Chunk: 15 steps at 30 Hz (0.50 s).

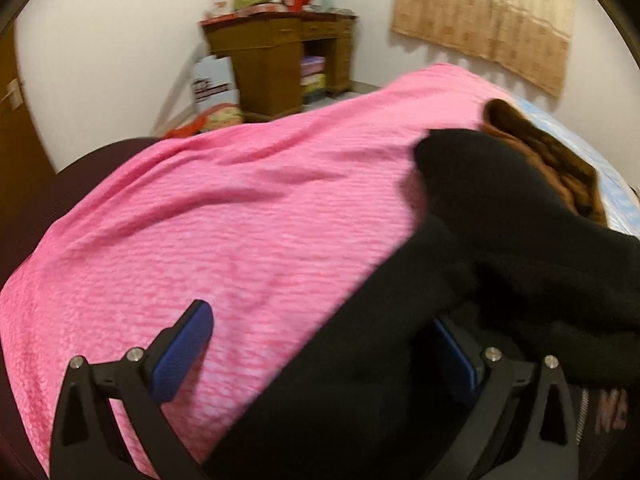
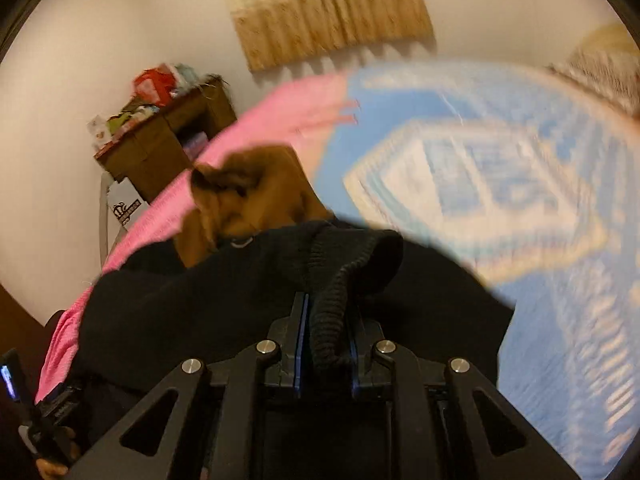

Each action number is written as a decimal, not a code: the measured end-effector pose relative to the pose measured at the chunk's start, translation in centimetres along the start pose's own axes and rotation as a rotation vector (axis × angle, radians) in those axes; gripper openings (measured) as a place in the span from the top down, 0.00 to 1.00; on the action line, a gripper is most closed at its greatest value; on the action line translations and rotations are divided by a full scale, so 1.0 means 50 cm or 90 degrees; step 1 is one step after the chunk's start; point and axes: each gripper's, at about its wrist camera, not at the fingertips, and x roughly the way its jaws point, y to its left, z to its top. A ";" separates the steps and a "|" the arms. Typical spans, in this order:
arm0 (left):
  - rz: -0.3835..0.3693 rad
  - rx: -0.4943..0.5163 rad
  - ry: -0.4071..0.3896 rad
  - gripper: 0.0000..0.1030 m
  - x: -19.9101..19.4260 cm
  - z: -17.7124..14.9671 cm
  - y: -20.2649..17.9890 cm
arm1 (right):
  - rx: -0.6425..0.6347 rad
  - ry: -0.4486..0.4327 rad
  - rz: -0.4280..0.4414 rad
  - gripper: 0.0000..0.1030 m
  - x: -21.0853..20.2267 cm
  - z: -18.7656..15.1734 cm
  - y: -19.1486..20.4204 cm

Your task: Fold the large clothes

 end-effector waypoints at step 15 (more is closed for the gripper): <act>0.106 -0.103 -0.016 0.00 0.054 0.061 0.044 | -0.054 -0.015 0.112 0.84 -0.052 0.007 0.110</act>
